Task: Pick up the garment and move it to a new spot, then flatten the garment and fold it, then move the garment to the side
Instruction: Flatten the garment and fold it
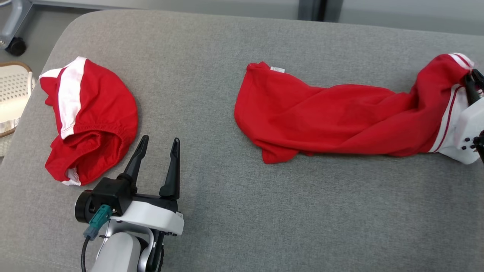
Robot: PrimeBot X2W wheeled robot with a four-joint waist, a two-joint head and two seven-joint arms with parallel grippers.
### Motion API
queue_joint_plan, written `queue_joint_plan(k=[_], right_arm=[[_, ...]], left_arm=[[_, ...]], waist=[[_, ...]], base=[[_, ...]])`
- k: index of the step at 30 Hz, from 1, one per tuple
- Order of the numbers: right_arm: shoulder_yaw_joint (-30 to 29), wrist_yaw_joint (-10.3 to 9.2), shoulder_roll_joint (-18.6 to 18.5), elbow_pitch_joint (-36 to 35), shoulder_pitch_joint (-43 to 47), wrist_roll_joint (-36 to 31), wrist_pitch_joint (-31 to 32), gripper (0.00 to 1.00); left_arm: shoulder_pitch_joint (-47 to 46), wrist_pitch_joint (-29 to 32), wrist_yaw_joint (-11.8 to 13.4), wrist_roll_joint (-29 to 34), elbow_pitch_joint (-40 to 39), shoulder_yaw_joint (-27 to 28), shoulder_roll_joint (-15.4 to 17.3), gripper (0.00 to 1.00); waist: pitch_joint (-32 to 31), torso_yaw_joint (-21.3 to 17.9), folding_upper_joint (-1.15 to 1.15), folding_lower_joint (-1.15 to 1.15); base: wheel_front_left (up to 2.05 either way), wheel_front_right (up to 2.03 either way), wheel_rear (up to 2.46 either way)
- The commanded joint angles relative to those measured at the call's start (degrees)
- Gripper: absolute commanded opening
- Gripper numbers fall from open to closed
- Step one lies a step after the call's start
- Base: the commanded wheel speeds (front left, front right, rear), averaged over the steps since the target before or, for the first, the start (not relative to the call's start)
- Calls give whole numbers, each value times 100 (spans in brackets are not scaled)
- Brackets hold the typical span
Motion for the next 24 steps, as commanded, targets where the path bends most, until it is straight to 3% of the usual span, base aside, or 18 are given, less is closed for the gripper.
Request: queue_joint_plan(k=[1, 13, 18, 24], right_arm=[[24, 0, 23, 151, -81, -45, -62, 100], [229, 0, 445, 922, -219, 21, -905, 100], [115, 1, 579, 642, 34, 199, -1153, 100], [-402, 1, 728, -315, 855, 416, -1221, 100]], left_arm=[[-66, -13, 32, -21, 3, -10, 16, 100], [-23, -13, 52, 58, 3, -10, 15, 100], [24, -13, 50, 17, -5, -57, 17, 100], [127, -13, 123, -77, 20, -132, 16, 100]], waist=[[42, 45, 0, 0], [-346, -412, 0, 0], [-565, -736, 0, 0], [-794, -1035, 0, 0]], base=[[0, 0, 0], [0, 0, 0], [0, 0, 0], [0, 0, 0]])
